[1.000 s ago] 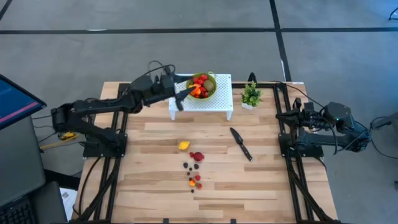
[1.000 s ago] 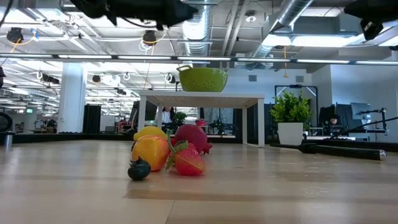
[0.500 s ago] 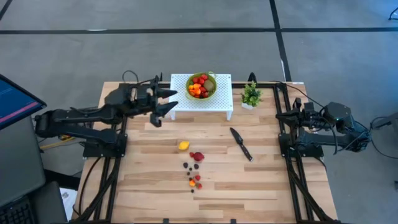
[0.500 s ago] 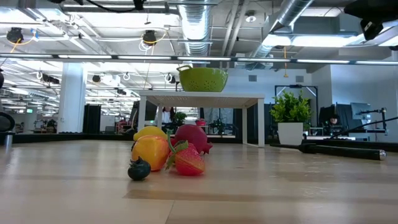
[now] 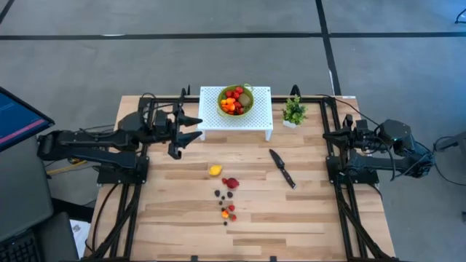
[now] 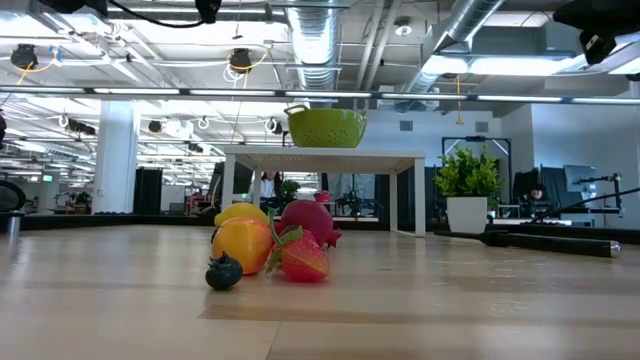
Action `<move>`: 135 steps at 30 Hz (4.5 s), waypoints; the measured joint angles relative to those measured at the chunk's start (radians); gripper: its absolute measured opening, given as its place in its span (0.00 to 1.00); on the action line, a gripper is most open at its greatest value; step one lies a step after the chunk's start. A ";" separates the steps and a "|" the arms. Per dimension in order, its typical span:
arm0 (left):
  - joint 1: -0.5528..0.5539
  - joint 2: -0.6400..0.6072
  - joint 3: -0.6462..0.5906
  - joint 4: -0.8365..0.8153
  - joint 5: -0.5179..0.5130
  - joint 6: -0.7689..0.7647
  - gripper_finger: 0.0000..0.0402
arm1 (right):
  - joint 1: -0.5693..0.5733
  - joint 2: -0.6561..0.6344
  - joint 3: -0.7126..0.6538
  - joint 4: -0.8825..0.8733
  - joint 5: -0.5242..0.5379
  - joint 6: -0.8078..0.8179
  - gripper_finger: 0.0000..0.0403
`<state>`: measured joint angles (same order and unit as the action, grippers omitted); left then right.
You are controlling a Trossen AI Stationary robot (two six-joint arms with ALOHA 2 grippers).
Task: Pick & Place Fruit
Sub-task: Put the yellow lemon into the green strainer bowl
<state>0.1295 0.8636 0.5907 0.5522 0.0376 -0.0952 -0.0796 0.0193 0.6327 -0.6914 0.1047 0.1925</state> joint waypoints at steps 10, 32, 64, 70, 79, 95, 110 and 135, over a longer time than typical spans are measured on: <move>-0.033 0.024 0.002 0.033 0.081 -0.087 0.49 | 0.000 0.000 0.000 0.000 0.000 0.000 0.04; -0.167 0.355 0.072 0.307 0.022 0.061 0.49 | 0.000 0.000 0.000 0.000 0.000 0.000 0.04; -0.271 0.384 0.074 0.158 0.136 0.083 0.51 | 0.000 0.000 0.000 0.000 0.000 0.000 0.04; -0.251 0.463 0.073 0.002 0.098 0.035 0.52 | 0.000 0.000 0.000 0.000 0.000 0.000 0.04; -0.209 0.559 0.075 -0.001 0.072 -0.069 0.51 | 0.000 0.000 0.000 0.000 0.000 0.000 0.04; -0.100 0.551 0.076 -0.148 0.016 -0.209 0.81 | 0.000 0.000 0.000 0.000 0.000 0.000 0.04; -0.188 0.553 0.076 -0.521 -0.320 -0.404 0.75 | 0.000 0.000 0.000 0.000 0.000 0.000 0.04; -0.225 0.790 0.076 -0.518 -0.296 -0.479 0.75 | 0.000 0.000 0.000 0.000 0.000 0.000 0.04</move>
<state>-0.0959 1.6540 0.6666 0.0344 -0.2582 -0.5744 -0.0799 0.0196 0.6327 -0.6914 0.1047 0.1926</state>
